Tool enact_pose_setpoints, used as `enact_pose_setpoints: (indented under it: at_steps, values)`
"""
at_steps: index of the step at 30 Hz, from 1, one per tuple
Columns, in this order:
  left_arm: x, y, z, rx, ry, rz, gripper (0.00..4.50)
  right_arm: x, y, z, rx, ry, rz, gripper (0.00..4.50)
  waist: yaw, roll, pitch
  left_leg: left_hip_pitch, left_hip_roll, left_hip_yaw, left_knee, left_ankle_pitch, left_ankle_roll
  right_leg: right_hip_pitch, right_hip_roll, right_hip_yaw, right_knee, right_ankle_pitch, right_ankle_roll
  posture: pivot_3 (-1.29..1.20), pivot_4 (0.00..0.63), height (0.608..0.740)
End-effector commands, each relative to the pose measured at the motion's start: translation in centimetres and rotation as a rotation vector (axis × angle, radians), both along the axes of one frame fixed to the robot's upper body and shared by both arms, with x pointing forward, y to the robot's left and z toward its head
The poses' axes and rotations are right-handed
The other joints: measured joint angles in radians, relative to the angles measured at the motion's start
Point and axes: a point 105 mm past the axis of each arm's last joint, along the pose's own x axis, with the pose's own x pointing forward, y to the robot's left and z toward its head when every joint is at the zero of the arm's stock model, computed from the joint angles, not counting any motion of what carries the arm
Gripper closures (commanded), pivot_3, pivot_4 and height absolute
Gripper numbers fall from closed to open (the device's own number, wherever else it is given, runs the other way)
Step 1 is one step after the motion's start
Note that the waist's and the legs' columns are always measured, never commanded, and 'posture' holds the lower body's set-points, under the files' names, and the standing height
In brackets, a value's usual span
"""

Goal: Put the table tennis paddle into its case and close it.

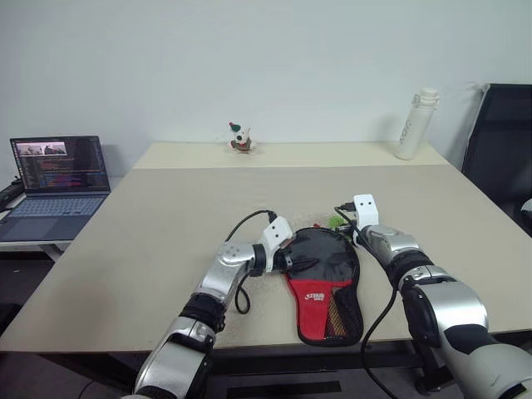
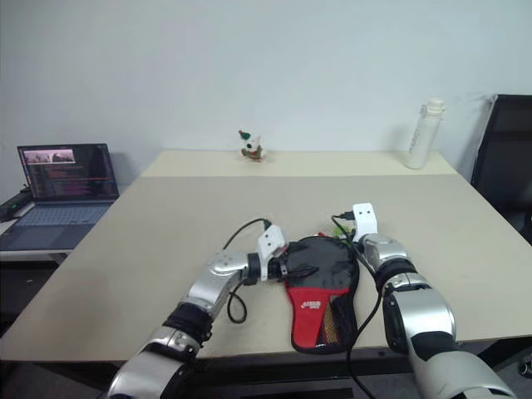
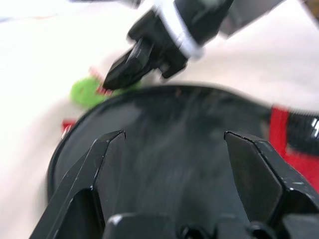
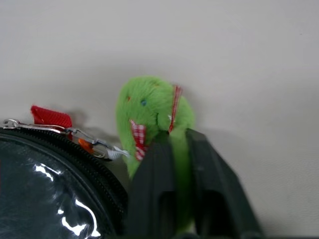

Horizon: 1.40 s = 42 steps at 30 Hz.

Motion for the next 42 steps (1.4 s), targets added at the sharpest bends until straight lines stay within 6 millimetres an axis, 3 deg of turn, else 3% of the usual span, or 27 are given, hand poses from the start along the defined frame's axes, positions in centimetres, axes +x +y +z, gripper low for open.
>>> enact_pose_setpoints:
  at_steps: [1, 8, 12, 22, 30, 35, 38, 42]
  values:
    - [-0.2, -0.8, -0.6, 0.022, 0.016, -0.049, 1.04, -0.1, 0.0, -0.3, -0.009, 0.015, -0.002, 4.47, -0.001, 0.0, 0.0, 0.0, 0.0, 0.0, 0.0, 0.0, 0.0, 0.0, 0.0, 0.0, 0.0, 0.0, 0.0, 0.0, 0.15, 0.74]
    - [-0.7, 0.6, -4.8, 0.144, 0.12, -0.057, 1.04, 0.0, -0.3, 0.2, -0.009, 0.007, -0.007, 4.47, -0.004, 0.0, 0.0, 0.001, 0.0, 0.0, 0.0, 0.0, 0.0, 0.0, 0.0, 0.0, 0.0, 0.0, 0.0, 0.0, 0.15, 0.74]
    - [-0.5, 0.9, -5.2, 0.176, 0.102, -0.055, 1.04, 0.1, -0.9, 0.5, -0.021, -0.002, -0.013, 4.47, -0.006, 0.001, -0.001, 0.001, 0.0, 0.0, 0.0, 0.0, 0.0, 0.001, 0.0, 0.0, 0.0, 0.0, 0.0, 0.0, 0.15, 0.74]
    - [0.3, -0.6, -5.2, 0.242, 0.071, -0.053, 1.04, -0.1, -1.0, 0.4, -0.023, 0.005, 0.008, 4.47, -0.003, 0.001, -0.001, 0.001, 0.0, 0.0, 0.0, 0.0, 0.0, 0.001, 0.0, 0.0, 0.0, -0.003, 0.005, 0.0, 0.15, 0.74]
    - [-1.0, -0.7, -7.3, 0.331, 0.164, -0.132, 1.04, -0.6, -3.2, 0.0, -0.005, 0.022, -0.036, 4.47, 0.004, 0.001, -0.001, 0.001, 0.0, 0.0, 0.0, 0.0, 0.0, 0.001, 0.0, 0.0, 0.0, -0.003, 0.005, 0.0, 0.15, 0.74]
    - [-1.2, -0.4, -8.1, 0.345, 0.21, -0.121, 1.04, -2.2, -6.5, -1.2, -0.018, 0.067, -0.065, 4.47, 0.014, 0.002, -0.003, 0.001, -0.001, -0.003, 0.0, 0.0, 0.0, 0.004, -0.001, -0.002, -0.002, -0.003, 0.005, 0.0, 0.15, 0.74]
    - [-1.4, -0.5, -8.4, 0.354, 0.22, -0.121, 1.04, -4.2, -8.1, -1.0, -0.045, 0.078, -0.056, 4.47, 0.023, 0.003, -0.004, 0.001, -0.002, -0.005, 0.001, 0.0, 0.0, 0.005, -0.001, -0.004, -0.003, -0.003, 0.005, 0.0, 0.15, 0.74]
    - [-1.4, -0.6, -8.8, 0.368, 0.224, -0.115, 1.04, -7.5, -8.6, 0.1, -0.096, 0.077, -0.015, 4.47, 0.034, 0.005, -0.005, 0.001, -0.002, -0.007, 0.001, 0.0, 0.0, 0.007, -0.001, -0.005, -0.004, -0.004, 0.006, 0.0, 0.15, 0.74]
